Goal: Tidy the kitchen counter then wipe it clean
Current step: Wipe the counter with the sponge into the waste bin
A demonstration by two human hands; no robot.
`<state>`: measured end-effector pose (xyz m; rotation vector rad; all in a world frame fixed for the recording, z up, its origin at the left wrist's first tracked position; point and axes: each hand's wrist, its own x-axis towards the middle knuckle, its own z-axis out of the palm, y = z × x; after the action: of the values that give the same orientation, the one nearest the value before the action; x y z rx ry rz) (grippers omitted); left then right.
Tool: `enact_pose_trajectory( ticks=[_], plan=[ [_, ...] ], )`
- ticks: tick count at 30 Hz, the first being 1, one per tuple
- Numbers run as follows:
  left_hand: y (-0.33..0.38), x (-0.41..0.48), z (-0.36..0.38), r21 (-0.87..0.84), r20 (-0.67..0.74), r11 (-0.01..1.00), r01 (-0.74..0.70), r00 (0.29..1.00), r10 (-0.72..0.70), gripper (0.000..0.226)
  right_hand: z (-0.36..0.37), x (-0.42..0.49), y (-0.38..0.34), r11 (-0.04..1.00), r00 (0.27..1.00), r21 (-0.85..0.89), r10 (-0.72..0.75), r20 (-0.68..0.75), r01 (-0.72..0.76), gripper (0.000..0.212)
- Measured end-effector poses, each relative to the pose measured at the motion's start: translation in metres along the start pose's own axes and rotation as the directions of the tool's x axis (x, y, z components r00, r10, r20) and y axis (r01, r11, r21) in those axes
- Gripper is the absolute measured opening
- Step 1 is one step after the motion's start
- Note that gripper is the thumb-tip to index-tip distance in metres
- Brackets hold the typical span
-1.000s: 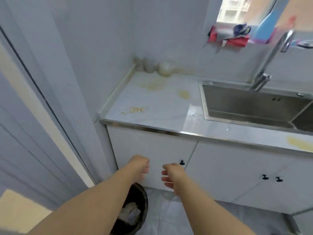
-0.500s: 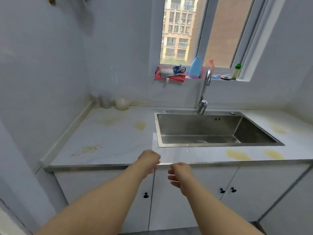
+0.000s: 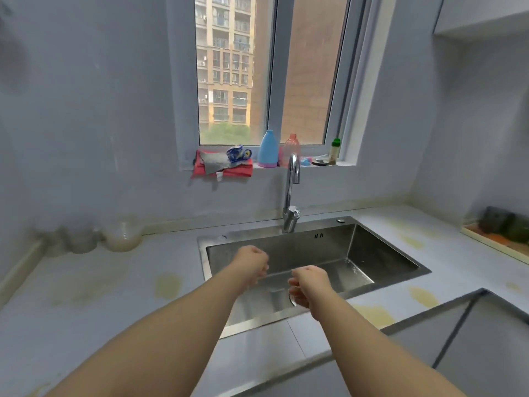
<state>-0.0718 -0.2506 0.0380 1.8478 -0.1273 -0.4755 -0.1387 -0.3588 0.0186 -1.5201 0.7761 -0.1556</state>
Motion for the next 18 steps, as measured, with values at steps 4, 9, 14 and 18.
enact_pose_trajectory(
  ticks=[4,9,14,18],
  plan=[
    [0.020,0.057,-0.026,0.048,-0.040,0.998,-0.043,0.998,0.045,0.014,0.019,0.040,-0.033,0.996,0.996,-0.038,-0.084,0.018,0.084,0.019],
    [0.053,0.127,-0.058,0.097,-0.140,0.992,-0.080,0.986,0.094,0.012,0.038,0.095,-0.079,0.980,0.988,-0.125,-0.153,0.024,0.155,0.016],
    [0.089,0.189,-0.078,0.168,-0.235,0.979,-0.115,0.960,0.153,0.007,0.065,0.159,-0.132,0.965,0.969,-0.124,-0.217,0.114,0.231,0.015],
    [0.117,0.238,-0.091,0.158,-0.310,0.982,-0.107,0.939,0.152,0.006,0.086,0.207,-0.168,0.970,0.957,-0.081,-0.210,0.198,0.230,0.013]
  ],
)
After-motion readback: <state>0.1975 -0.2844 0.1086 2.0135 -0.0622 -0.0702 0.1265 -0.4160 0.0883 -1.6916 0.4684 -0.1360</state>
